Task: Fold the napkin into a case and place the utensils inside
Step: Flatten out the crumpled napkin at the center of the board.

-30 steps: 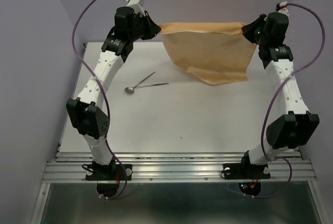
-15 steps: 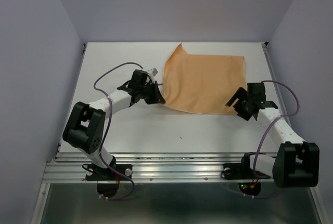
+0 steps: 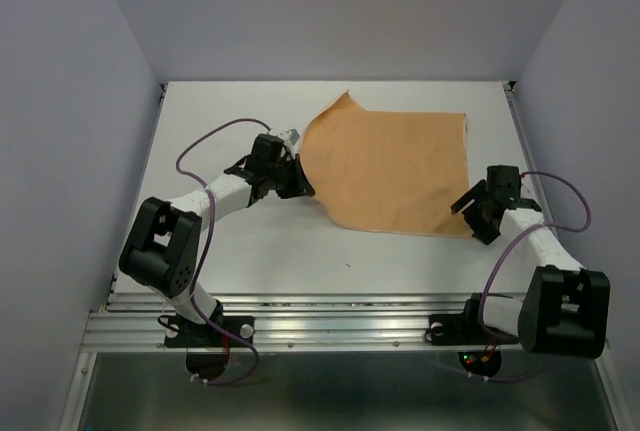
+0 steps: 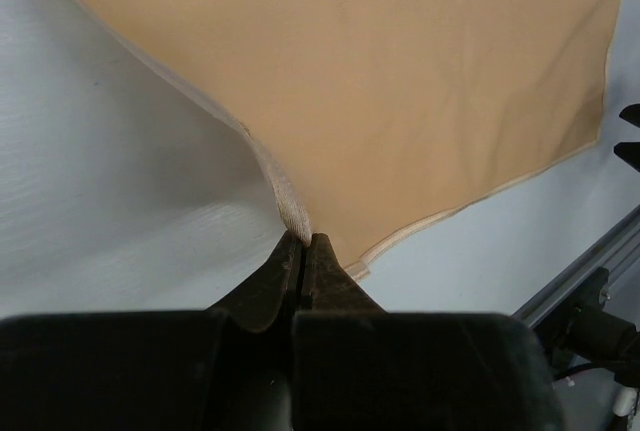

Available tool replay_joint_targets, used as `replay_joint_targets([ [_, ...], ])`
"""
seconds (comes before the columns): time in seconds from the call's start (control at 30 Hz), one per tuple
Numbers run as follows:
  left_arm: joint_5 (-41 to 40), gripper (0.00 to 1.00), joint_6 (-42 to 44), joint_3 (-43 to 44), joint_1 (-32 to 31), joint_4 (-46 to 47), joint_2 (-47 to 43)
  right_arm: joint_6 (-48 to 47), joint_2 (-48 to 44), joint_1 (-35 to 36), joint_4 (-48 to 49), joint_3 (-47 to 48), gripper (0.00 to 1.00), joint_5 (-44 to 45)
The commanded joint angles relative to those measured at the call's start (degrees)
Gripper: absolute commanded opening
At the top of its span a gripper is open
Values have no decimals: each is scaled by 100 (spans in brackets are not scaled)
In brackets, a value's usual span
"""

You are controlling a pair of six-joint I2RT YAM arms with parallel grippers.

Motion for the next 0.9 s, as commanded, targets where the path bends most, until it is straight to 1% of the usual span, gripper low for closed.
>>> replay_joint_targets([
  [0.0, -128, 0, 107, 201, 12, 65, -294, 153, 70, -108, -92, -242, 80, 123],
  [0.13, -145, 0, 116, 253, 12, 39, -285, 153, 193, -108, 128, -365, 80, 175],
  [0.27, -172, 0, 151, 306, 12, -14, -276, 127, 492, -108, 514, -409, 77, 167],
  [0.43, -339, 0, 186, 350, 12, -101, -337, 100, 869, -160, 858, -410, 66, 254],
  [0.5, -365, 0, 212, 394, 12, -102, -346, 83, 931, -160, 910, -383, 59, 324],
  [0.73, -348, 0, 221, 438, 12, -102, -302, 39, 967, -160, 989, -418, 42, 334],
  [0.87, -356, 0, 213, 429, 12, -102, -293, 65, 897, -160, 990, -480, 29, 395],
])
